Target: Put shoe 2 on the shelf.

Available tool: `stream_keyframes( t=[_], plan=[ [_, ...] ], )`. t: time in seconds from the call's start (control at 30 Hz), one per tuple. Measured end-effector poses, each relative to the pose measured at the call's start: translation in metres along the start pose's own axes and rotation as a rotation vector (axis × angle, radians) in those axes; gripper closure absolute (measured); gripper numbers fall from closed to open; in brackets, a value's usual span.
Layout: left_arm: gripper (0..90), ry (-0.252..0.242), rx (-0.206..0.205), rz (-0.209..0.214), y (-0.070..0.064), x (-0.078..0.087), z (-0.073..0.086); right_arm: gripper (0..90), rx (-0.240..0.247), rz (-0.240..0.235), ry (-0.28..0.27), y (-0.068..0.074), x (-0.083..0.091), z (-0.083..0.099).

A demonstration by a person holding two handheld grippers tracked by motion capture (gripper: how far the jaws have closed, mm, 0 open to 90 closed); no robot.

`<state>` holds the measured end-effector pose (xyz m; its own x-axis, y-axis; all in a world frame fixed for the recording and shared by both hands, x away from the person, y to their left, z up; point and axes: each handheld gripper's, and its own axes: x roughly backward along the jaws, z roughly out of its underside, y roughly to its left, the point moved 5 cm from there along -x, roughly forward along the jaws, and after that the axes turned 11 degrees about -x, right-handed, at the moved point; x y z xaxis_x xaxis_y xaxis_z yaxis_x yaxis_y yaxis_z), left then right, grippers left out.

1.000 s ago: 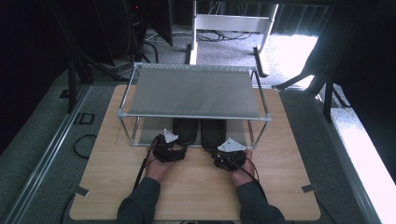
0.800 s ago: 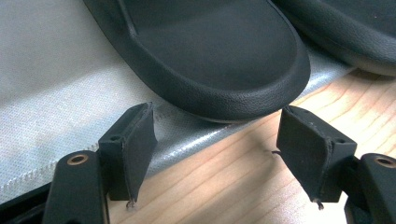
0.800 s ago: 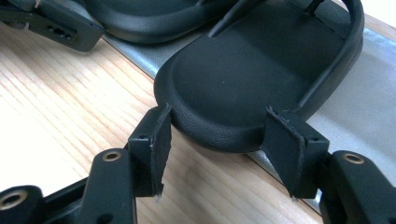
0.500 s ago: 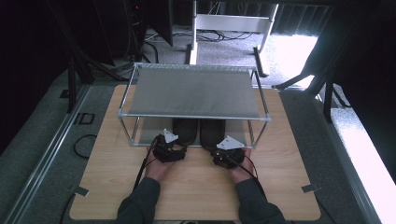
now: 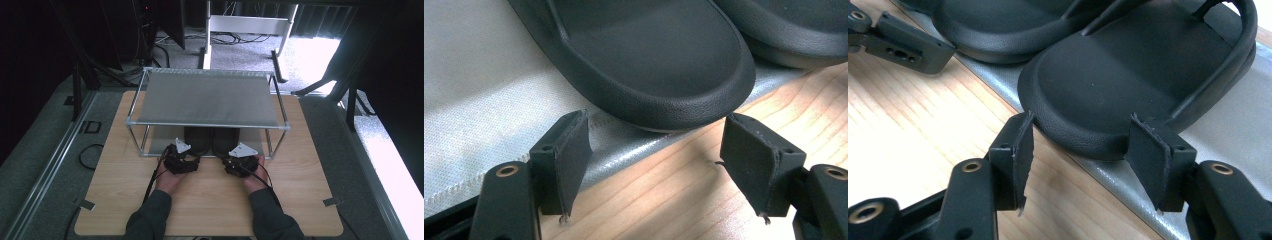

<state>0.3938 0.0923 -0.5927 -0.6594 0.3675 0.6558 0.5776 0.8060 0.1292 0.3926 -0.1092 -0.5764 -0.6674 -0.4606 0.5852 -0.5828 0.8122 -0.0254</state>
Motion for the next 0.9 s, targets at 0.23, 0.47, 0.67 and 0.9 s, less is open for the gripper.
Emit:
stream_keyframes(
  t=[0.23,0.47,0.67,0.9],
  plan=[
    [28.8,0.000,0.000,0.001,0.000,0.000,0.000,43.5,0.002,-0.001,0.006,-0.003,-0.004,-0.001],
    [28.8,-0.002,0.003,0.003,0.000,0.000,0.000,42.2,0.002,0.008,0.028,-0.007,-0.008,0.001],
    [28.7,-0.025,0.022,0.014,0.001,0.003,0.001,40.0,0.018,0.022,0.030,-0.005,0.001,0.006],
    [27.2,-0.062,0.072,0.015,0.005,0.008,0.003,39.0,0.029,0.018,0.032,-0.009,0.019,0.016]
  ],
)
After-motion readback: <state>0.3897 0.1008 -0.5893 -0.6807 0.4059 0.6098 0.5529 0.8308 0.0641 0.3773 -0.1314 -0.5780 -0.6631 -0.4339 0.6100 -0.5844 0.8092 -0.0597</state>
